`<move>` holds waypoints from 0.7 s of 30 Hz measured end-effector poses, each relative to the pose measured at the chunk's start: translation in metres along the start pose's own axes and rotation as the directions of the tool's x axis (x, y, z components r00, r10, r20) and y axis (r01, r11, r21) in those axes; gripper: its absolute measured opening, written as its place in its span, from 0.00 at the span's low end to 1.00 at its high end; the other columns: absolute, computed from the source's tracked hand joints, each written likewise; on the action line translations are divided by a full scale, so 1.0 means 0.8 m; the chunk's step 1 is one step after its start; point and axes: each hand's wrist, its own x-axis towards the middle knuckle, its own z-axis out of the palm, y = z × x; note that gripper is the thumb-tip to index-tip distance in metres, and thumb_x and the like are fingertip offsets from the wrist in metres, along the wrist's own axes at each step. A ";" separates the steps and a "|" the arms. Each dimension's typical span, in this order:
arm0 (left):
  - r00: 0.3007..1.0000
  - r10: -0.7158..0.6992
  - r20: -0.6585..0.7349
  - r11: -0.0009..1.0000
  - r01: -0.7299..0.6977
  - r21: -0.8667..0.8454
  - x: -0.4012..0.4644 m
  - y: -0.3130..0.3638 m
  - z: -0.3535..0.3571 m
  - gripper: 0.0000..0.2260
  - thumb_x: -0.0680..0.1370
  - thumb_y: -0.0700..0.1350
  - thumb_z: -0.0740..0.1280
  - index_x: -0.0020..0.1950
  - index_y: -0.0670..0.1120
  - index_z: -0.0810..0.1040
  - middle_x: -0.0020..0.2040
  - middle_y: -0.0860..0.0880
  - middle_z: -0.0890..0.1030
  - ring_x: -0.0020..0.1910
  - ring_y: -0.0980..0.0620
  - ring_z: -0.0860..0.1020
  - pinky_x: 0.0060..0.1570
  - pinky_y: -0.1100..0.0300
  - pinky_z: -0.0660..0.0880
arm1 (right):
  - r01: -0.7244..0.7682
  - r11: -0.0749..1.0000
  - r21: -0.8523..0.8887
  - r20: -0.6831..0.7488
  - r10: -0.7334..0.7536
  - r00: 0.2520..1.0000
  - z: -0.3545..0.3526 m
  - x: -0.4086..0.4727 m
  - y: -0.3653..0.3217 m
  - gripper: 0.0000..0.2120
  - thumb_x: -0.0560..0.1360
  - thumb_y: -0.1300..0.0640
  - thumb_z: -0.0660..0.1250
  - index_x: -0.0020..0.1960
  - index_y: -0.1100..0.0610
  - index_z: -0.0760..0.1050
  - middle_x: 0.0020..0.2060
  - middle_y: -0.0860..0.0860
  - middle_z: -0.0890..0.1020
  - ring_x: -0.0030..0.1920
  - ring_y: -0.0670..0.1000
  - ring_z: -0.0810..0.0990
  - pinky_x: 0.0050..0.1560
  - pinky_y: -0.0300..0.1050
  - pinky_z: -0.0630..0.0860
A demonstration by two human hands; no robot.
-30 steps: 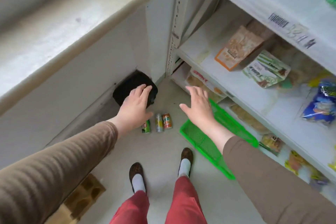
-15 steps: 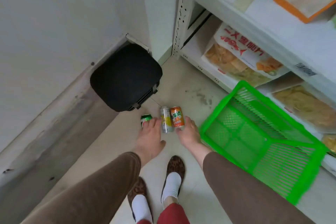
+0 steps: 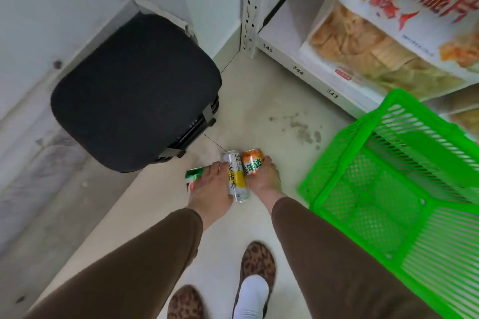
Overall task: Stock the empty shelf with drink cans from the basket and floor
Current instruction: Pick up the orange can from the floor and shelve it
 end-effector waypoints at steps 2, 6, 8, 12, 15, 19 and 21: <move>1.000 0.007 0.007 1.000 -0.007 0.008 -0.003 0.001 0.002 0.35 0.74 0.47 0.69 0.77 0.47 0.56 0.71 0.48 0.65 0.70 0.47 0.64 0.69 0.54 0.65 | -0.013 1.000 0.014 -0.021 0.013 1.000 -0.001 0.002 -0.001 0.33 0.71 0.56 0.75 0.71 0.59 0.63 0.63 0.60 0.74 0.64 0.62 0.75 0.61 0.51 0.73; 1.000 0.022 0.020 1.000 -0.022 -0.004 -0.035 0.022 -0.017 0.35 0.75 0.47 0.69 0.77 0.46 0.55 0.72 0.48 0.64 0.70 0.48 0.64 0.69 0.55 0.64 | -0.036 0.994 0.108 -0.143 0.051 0.988 -0.044 -0.026 -0.011 0.35 0.71 0.55 0.75 0.72 0.59 0.62 0.64 0.59 0.73 0.64 0.62 0.74 0.58 0.51 0.74; 1.000 0.022 0.001 1.000 -0.022 -0.019 -0.058 0.045 -0.048 0.36 0.75 0.47 0.68 0.78 0.47 0.54 0.73 0.48 0.63 0.71 0.48 0.63 0.69 0.54 0.64 | 0.008 0.981 0.192 -0.189 0.029 0.982 -0.085 -0.056 -0.022 0.35 0.70 0.55 0.76 0.71 0.59 0.64 0.62 0.59 0.74 0.62 0.62 0.76 0.58 0.51 0.74; 0.995 0.055 -0.083 0.996 -0.061 -0.070 -0.112 0.109 -0.158 0.38 0.74 0.46 0.69 0.78 0.45 0.53 0.75 0.47 0.61 0.72 0.46 0.62 0.69 0.53 0.65 | 0.166 0.940 0.299 -0.288 -0.077 0.955 -0.192 -0.152 -0.053 0.33 0.67 0.55 0.76 0.68 0.57 0.68 0.58 0.56 0.76 0.58 0.59 0.77 0.57 0.53 0.76; 0.978 0.110 -0.175 0.989 -0.125 -0.079 -0.166 0.165 -0.260 0.38 0.71 0.45 0.71 0.77 0.44 0.56 0.72 0.45 0.64 0.69 0.44 0.64 0.65 0.50 0.68 | 0.286 0.899 0.331 -0.387 -0.147 0.910 -0.291 -0.244 -0.075 0.32 0.65 0.55 0.77 0.67 0.56 0.70 0.56 0.54 0.78 0.56 0.57 0.77 0.56 0.53 0.76; 0.924 0.223 -0.311 0.966 -0.253 -0.060 -0.258 0.242 -0.391 0.42 0.67 0.44 0.73 0.77 0.43 0.57 0.72 0.44 0.65 0.68 0.42 0.67 0.64 0.51 0.69 | 0.393 0.834 0.388 -0.515 -0.158 0.843 -0.426 -0.381 -0.100 0.35 0.64 0.51 0.77 0.68 0.54 0.70 0.56 0.51 0.78 0.57 0.54 0.79 0.57 0.51 0.77; 0.875 0.316 -0.367 0.936 -0.351 -0.033 -0.307 0.283 -0.448 0.44 0.66 0.45 0.75 0.78 0.42 0.58 0.74 0.43 0.64 0.70 0.41 0.66 0.68 0.51 0.67 | 0.468 0.786 0.404 -0.591 -0.166 0.789 -0.491 -0.448 -0.107 0.37 0.63 0.50 0.77 0.70 0.54 0.70 0.58 0.51 0.79 0.58 0.54 0.79 0.59 0.51 0.76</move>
